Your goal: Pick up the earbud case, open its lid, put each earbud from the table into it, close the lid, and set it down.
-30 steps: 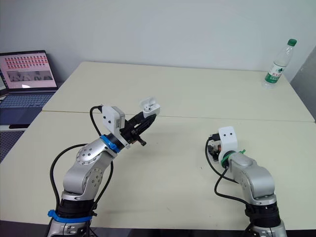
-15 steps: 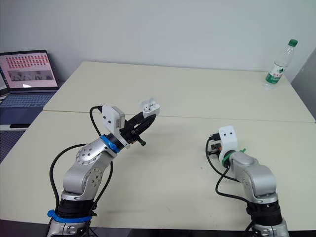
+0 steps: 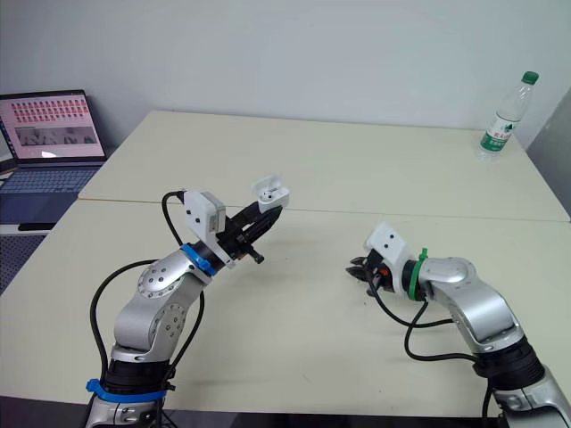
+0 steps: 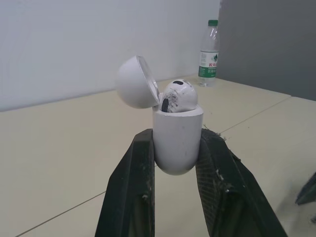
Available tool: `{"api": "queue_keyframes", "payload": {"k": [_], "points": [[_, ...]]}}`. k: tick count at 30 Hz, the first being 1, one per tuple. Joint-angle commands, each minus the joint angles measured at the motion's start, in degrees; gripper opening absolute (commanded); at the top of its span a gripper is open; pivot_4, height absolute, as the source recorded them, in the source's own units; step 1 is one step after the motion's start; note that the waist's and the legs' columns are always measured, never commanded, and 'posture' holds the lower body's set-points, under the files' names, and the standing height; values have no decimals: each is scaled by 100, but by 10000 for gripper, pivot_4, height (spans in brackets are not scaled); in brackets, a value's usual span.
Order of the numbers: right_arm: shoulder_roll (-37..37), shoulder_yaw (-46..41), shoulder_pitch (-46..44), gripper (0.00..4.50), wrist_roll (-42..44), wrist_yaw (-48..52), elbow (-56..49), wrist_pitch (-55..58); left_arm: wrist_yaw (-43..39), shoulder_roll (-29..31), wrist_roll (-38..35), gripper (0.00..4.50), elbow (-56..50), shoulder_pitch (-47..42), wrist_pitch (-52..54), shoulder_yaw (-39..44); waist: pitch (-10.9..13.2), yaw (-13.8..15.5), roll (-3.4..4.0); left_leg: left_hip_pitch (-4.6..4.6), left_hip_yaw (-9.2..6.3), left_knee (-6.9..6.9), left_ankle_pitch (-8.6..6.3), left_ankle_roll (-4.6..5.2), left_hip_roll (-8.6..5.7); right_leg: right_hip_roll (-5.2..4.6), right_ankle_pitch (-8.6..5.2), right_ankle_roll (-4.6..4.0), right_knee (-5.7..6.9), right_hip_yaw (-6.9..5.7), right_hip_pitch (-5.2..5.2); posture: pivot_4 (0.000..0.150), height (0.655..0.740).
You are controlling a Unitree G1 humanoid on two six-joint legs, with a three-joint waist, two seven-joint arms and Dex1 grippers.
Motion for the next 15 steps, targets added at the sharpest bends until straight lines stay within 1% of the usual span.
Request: {"api": "queue_keyframes", "payload": {"k": [1,6,13,15], "points": [[-167,72,-208,4051,-239,892,786,-1339,-40,-9,-6,7594,-128,-85,-134,-31,0,1,0,0,0,1,0,0,0,0,0,0,0,0,1,1500,7400],[-130,273,-353,4051,-493,1791,1836,-2536,-12,-28,5,7594,-186,-34,-125,-25,1,5,-1,2,-2,0,0,0,4,-1,1,-2,2,0,0,1500,7400],[72,265,-546,4051,-635,2489,2865,-3573,10,-78,16,7594,-154,-89,-133,-58,1,6,-1,7,0,2,0,0,2,-5,2,-3,5,2,5,1500,7400],[103,247,-595,11380,-692,2549,3069,-3770,9,-81,17,7594,-140,-104,-141,-69,1,9,0,8,-4,1,0,0,3,-6,2,-3,5,-1,6,1500,7400]]}}
